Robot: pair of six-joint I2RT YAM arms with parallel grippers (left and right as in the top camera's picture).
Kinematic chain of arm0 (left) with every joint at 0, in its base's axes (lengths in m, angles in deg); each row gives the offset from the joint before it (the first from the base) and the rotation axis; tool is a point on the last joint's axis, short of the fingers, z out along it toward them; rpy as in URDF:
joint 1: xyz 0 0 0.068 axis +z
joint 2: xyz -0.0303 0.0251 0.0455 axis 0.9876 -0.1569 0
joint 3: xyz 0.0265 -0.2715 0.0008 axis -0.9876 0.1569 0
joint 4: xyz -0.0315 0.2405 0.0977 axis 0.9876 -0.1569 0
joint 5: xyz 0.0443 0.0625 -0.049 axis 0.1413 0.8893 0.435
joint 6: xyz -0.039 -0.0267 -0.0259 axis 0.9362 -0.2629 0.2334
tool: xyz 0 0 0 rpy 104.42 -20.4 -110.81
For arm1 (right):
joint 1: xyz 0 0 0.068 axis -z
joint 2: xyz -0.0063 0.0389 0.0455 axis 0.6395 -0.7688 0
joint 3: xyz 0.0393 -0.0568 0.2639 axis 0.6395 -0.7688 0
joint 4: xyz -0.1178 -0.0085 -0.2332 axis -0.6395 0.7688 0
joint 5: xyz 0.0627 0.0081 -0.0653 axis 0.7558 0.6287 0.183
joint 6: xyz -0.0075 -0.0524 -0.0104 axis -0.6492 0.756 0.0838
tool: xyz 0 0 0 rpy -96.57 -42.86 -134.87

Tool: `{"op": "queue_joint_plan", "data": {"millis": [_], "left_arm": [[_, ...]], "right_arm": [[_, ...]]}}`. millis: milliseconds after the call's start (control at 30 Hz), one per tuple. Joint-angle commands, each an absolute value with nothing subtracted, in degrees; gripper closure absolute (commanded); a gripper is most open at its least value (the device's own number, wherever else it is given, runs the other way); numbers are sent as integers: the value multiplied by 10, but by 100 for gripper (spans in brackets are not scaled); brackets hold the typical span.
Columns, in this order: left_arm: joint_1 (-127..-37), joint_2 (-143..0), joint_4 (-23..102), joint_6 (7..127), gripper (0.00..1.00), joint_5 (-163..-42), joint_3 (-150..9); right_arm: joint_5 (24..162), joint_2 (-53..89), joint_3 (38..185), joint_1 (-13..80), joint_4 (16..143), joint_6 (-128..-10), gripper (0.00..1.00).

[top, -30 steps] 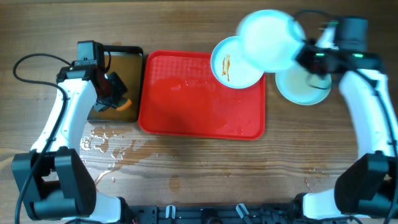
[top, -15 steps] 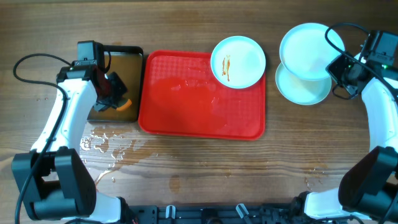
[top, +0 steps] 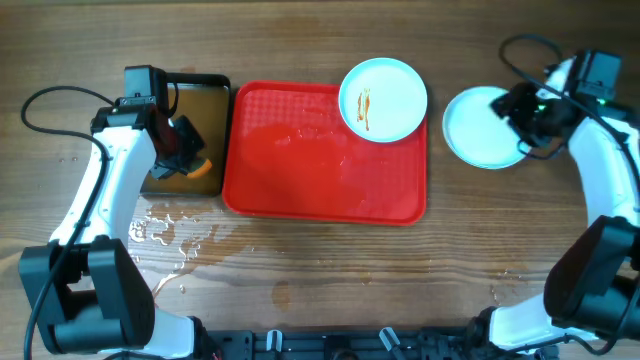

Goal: Clean dirty plates on tray and stack at the side
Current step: 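Grip the rim of the last sauce-smeared plate and drag it to tray center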

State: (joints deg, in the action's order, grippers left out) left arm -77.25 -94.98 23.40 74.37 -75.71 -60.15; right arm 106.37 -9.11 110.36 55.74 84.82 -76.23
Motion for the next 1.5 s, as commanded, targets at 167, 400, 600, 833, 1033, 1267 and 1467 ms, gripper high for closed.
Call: {"op": "queue_joint_plan", "data": {"millis": [167,400,600,833,1033,1267,1467], "left_arm": [[-769,-954,240,733,96,-749,-598],[-769,-954,239,733,96,-749,-598],[-769,-954,240,733,96,-749,-598],[-769,-954,240,733,96,-749,-598],[-769,-954,240,733,96,-749,-598],[-769,-954,240,733,96,-749,-598],[-769,-954,240,733,96,-749,-598]], "right_arm": [[1056,-98,1102,435,842,-764,45],[915,-146,1102,350,833,-858,41],[938,-221,1102,314,799,-884,45],[960,-252,1102,300,775,-898,46],[977,-254,1101,295,777,-898,74],[1007,-254,1101,226,781,-897,88],[1006,-254,1101,127,794,-901,93]]}}
